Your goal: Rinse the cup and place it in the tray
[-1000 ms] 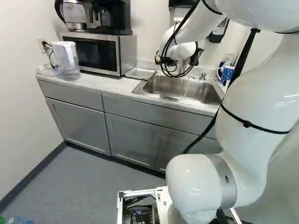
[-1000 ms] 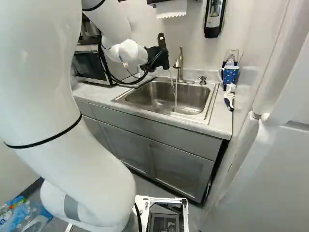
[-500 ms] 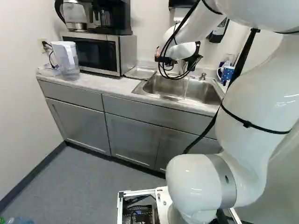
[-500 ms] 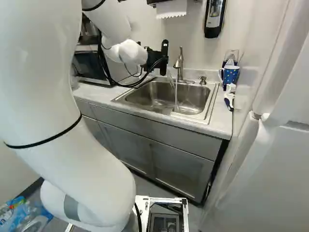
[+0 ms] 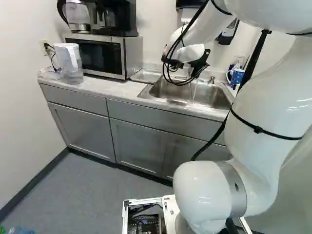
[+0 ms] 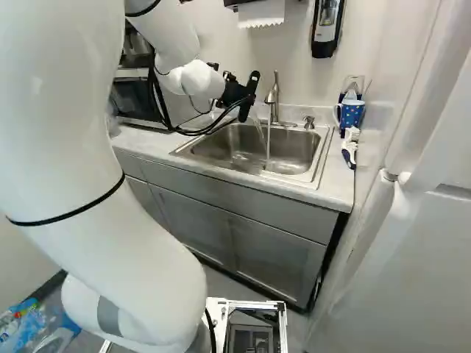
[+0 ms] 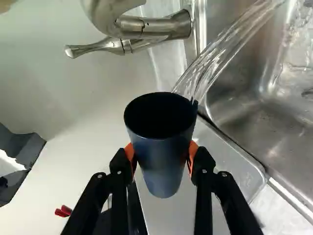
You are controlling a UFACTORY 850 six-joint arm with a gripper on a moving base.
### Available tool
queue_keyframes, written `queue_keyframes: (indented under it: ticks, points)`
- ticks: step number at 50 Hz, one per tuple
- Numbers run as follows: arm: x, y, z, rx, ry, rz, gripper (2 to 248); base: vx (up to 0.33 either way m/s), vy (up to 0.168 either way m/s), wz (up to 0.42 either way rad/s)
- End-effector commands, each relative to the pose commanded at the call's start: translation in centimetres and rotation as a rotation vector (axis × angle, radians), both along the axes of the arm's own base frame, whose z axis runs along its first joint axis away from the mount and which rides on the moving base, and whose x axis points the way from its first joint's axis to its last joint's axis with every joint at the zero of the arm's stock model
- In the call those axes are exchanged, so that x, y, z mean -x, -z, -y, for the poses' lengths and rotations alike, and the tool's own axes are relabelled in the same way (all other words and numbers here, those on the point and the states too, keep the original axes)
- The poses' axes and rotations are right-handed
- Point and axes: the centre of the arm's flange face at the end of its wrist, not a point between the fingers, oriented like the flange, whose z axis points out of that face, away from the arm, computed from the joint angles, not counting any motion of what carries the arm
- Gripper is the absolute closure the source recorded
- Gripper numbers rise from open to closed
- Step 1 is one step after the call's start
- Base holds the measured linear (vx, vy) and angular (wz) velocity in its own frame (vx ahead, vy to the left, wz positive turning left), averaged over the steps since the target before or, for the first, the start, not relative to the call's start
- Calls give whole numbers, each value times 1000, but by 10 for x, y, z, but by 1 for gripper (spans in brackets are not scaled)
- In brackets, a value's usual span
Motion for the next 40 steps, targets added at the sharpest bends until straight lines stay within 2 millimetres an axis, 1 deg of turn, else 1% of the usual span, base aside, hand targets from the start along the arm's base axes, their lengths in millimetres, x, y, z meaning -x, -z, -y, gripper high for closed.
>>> queue_keyframes:
  ticks: [40]
  points:
    - [0,0,0,0,0,0,128,0,0,0]
